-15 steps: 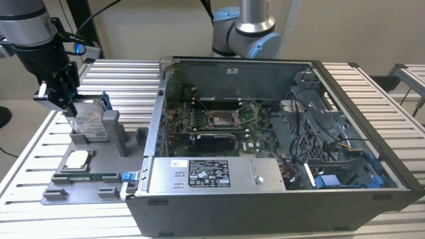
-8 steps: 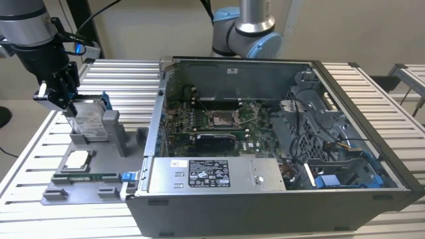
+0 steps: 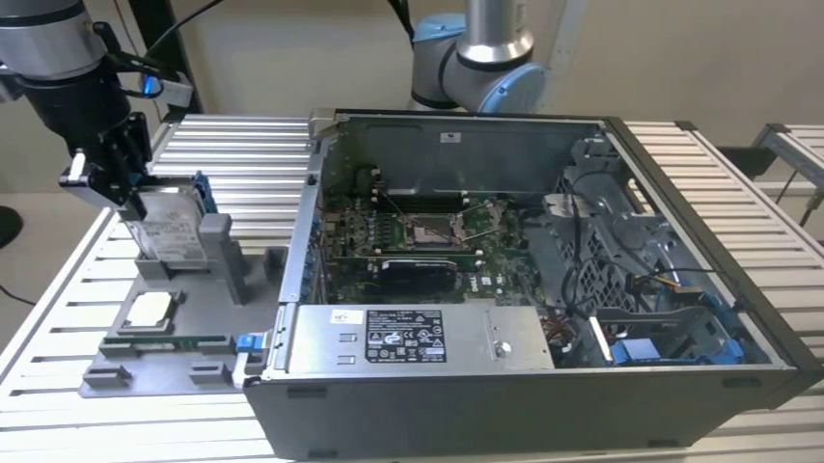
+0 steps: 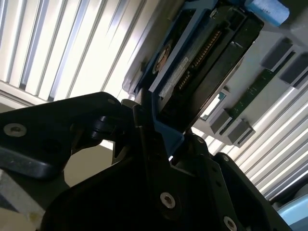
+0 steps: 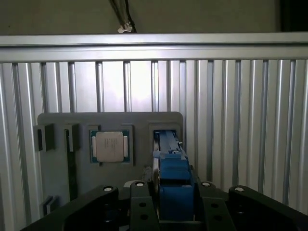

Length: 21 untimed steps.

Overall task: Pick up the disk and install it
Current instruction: 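Pick up the disk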

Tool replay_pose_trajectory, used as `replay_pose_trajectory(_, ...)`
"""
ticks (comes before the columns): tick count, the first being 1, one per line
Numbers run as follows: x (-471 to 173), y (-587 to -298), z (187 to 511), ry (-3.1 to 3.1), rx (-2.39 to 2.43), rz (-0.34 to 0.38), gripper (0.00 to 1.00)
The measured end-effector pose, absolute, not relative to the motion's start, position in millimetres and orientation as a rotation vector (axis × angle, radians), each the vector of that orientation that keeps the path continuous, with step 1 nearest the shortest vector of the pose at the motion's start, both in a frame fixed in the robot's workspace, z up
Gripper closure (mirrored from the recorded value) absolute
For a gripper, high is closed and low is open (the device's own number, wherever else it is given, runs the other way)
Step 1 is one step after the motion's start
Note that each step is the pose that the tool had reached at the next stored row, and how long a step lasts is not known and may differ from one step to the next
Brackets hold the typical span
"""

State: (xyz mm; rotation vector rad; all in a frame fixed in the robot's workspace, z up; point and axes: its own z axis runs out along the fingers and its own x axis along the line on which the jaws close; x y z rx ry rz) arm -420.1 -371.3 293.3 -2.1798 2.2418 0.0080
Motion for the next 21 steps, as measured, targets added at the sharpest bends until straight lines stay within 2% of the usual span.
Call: replay_pose_trajectory(21,-420.0,-372.8,305.9,2.242,-2.180,0.008,1.00)
